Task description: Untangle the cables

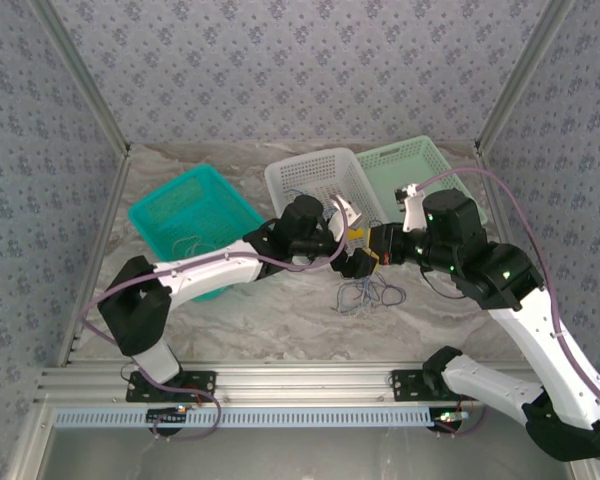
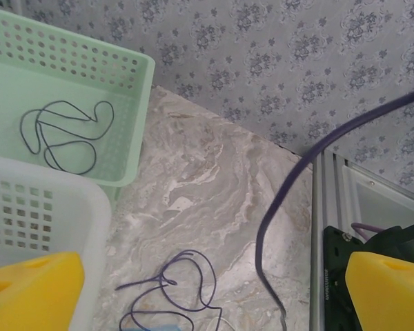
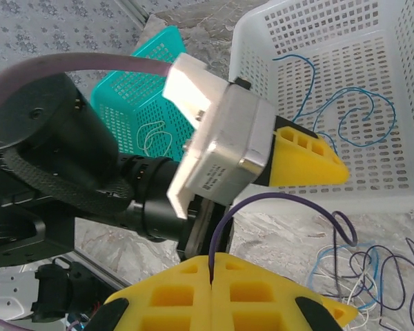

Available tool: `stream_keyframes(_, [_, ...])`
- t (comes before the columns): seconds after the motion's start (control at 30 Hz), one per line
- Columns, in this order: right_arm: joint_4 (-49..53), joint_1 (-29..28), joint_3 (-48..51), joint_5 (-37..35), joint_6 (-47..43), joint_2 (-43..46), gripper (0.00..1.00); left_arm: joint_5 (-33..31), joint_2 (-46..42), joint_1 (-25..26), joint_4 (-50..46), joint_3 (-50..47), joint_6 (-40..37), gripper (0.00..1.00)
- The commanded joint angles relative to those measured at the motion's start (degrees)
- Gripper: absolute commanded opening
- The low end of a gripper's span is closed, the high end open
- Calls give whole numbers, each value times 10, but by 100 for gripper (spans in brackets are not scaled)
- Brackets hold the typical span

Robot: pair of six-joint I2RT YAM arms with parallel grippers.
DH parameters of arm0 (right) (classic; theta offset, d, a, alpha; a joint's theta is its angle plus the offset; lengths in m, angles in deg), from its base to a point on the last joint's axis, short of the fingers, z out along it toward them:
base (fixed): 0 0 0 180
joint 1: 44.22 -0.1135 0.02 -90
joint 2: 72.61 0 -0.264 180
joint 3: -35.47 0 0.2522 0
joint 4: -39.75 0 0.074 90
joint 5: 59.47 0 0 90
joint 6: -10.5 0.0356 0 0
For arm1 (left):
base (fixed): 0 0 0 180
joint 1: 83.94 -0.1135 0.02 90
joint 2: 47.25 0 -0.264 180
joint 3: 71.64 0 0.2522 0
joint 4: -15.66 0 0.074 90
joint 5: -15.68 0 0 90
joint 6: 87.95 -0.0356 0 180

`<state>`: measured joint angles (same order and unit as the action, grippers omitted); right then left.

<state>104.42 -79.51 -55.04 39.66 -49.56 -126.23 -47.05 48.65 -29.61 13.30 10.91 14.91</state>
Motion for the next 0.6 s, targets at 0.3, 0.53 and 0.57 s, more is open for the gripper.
stream_keyframes(0.3, [37, 2, -153, -1, -39, -18, 0, 5, 40, 10, -20, 13, 7, 94])
stream_keyframes(0.53, [48, 12, -259, -11, -60, -41, 0, -7, 49, 10, -35, -2, 4, 93])
stream_keyframes(0.57, [48, 14, -273, -11, -62, -45, 0, -8, 50, 10, -36, -4, 5, 93])
